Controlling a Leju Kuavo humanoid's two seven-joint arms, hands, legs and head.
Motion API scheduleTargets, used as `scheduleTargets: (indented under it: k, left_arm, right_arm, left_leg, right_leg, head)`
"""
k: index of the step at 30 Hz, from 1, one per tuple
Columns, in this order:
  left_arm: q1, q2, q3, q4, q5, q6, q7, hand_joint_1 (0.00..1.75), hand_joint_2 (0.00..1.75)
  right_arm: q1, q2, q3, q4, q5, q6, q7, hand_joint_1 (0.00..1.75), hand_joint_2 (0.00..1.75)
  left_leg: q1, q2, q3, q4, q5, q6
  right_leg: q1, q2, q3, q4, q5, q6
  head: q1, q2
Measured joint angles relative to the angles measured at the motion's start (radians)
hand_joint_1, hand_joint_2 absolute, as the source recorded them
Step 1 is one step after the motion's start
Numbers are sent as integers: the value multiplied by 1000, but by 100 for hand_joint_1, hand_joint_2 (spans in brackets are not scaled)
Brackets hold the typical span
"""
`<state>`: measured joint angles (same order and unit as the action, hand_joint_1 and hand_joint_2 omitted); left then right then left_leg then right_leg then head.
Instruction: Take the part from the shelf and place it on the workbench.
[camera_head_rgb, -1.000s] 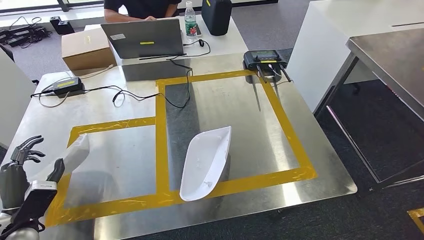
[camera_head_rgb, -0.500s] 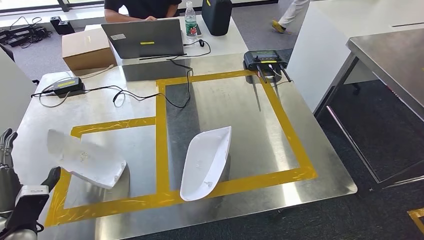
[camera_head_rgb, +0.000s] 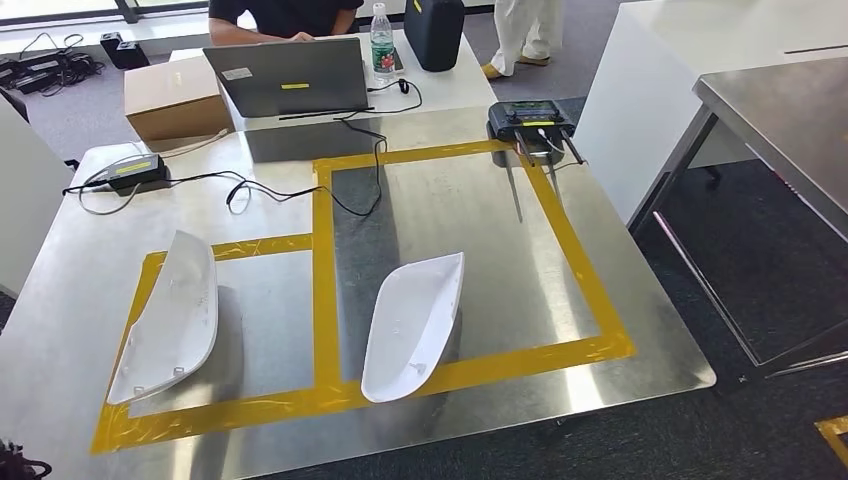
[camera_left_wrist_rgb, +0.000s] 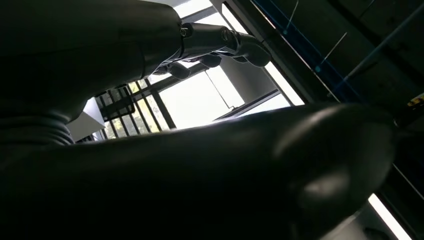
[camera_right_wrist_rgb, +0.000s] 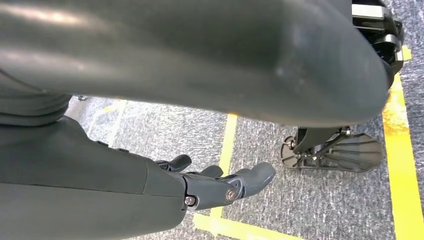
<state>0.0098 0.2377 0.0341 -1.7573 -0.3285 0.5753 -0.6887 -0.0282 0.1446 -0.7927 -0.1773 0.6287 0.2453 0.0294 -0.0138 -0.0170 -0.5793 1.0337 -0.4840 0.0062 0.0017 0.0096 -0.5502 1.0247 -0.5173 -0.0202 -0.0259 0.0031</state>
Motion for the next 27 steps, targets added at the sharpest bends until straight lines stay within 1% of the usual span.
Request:
scheduleTargets:
  k: [3,6,7,8,9,10,12,13,14,15,16,17,18,19,20,21,22,23,24,25,27]
  left_arm:
    - [52,-4,1,-108,-18,51,-8,0,0]
    - [72,-4,-3,-161,-40,97,-8,0,0]
    - [75,-4,-6,-172,-48,107,-8,0,0]
    - [76,-4,-9,-181,-58,113,-8,0,0]
    - [77,-5,-12,-188,-69,117,-8,0,0]
    - [76,-6,-16,-193,-77,118,-8,0,0]
    - [77,-8,-21,-197,-87,119,-8,0,0]
    - [77,-10,-23,-198,-89,119,-8,0,0]
    - [77,-11,-24,-198,-90,119,-8,0,0]
    - [77,-12,-25,-198,-91,119,-8,0,0]
    - [77,-12,-26,-199,-91,119,-8,0,0]
    - [77,-12,-27,-199,-92,119,-8,0,0]
    - [77,-12,-27,-201,-92,119,-8,0,0]
    - [76,-12,-28,-202,-93,119,-8,0,0]
    - [77,-12,-28,-203,-94,119,-8,0,0]
    - [77,-12,-29,-204,-94,119,-8,0,0]
    - [77,-12,-30,-204,-94,119,-8,0,0]
    - [77,-12,-30,-205,-94,120,-7,0,0]
    - [76,-11,-30,-205,-94,120,-7,0,0]
    - [74,-11,-31,-205,-94,120,-6,0,0]
    - [72,-10,-32,-204,-95,120,-5,0,0]
  right_arm:
    - [3,0,0,0,-1,0,-10,0,0]
    - [3,1,-1,0,-8,0,-17,0,0]
    - [3,1,-1,0,-11,0,-19,0,0]
    - [2,1,-2,0,-13,0,-20,0,0]
    - [1,1,-2,0,-14,0,-20,0,0]
    - [0,1,-2,0,-15,0,-19,0,0]
    - [-1,2,-2,0,-15,0,-18,0,0]
    - [-1,2,-2,0,-15,0,-17,0,0]
    - [0,2,-3,0,-16,0,-16,0,0]
    - [0,2,-3,0,-16,0,-14,0,0]
    - [-1,2,-4,0,-17,0,-13,0,0]
    - [-2,2,-5,0,-18,0,-11,0,0]
    - [-3,2,-6,0,-18,0,-9,0,0]
    - [-4,2,-8,0,-18,0,-8,0,0]
    - [-5,2,-9,0,-18,0,-6,0,0]
    - [-5,1,-9,0,-18,0,-6,0,0]
    - [-5,2,-9,0,-17,0,-5,0,0]
    - [-6,2,-9,1,-16,0,-4,0,0]
    - [-6,2,-9,1,-16,0,-5,0,0]
    - [-6,2,-9,1,-16,0,-5,0,0]
    - [-6,2,-10,1,-17,0,-6,0,0]
  left_leg:
    - [-4,-1,2,1,-4,6]
    - [-8,-2,4,2,-4,13]
    - [-6,-1,6,-2,0,17]
    - [-3,0,7,-7,5,21]
    - [0,2,8,-12,10,25]
    - [3,4,8,-16,13,28]
    - [4,9,5,-16,15,30]
    - [4,11,2,-14,15,30]
    - [4,12,0,-11,16,29]
    - [5,12,-3,-8,16,27]
    - [5,12,-6,-5,17,26]
    - [6,12,-8,-2,18,23]
    - [5,11,-11,0,20,19]
    - [5,10,-13,2,22,14]
    - [5,9,-14,3,26,7]
    - [5,8,-16,2,30,-1]
    - [6,7,-18,1,33,-9]
    - [7,7,-23,4,30,-17]
    - [8,8,-31,19,12,-24]
    - [10,9,-44,54,-21,-30]
    - [16,10,-79,167,-106,-42]
  right_leg:
    - [-4,0,2,-1,-3,6]
    - [-8,-2,6,-3,-2,15]
    - [-8,-2,7,-1,-3,18]
    - [-7,-2,5,7,-10,21]
    - [-7,-3,-4,29,-28,25]
    - [-6,-3,-22,71,-57,28]
    - [-8,-4,-79,198,-123,32]
    - [-9,-4,-102,251,-141,33]
    - [-10,-4,-111,275,-140,34]
    - [-10,-4,-101,257,-120,33]
    - [-10,-4,-72,204,-87,31]
    - [-10,-4,-33,130,-60,28]
    - [-8,-3,0,70,-34,23]
    - [-6,-3,21,28,-20,17]
    - [-4,-3,28,10,-17,11]
    - [-1,-2,25,11,-10,5]
    - [-3,-3,21,5,-7,-3]
    - [-4,-5,19,0,-1,-9]
    - [-6,-6,14,-4,7,-17]
    - [-8,-8,7,-7,15,-23]
    - [-9,-11,-11,-8,30,-29]
  head:
    - [0,0]
    - [0,0]
    - [0,0]
    - [0,0]
    - [0,0]
    - [1,0]
    - [1,0]
    - [1,0]
    - [1,0]
    - [1,0]
    - [1,0]
    - [1,0]
    - [1,0]
    - [1,0]
    - [0,0]
    - [0,0]
    - [0,0]
    - [0,0]
    - [-1,0]
    - [-1,0]
    - [-2,0]
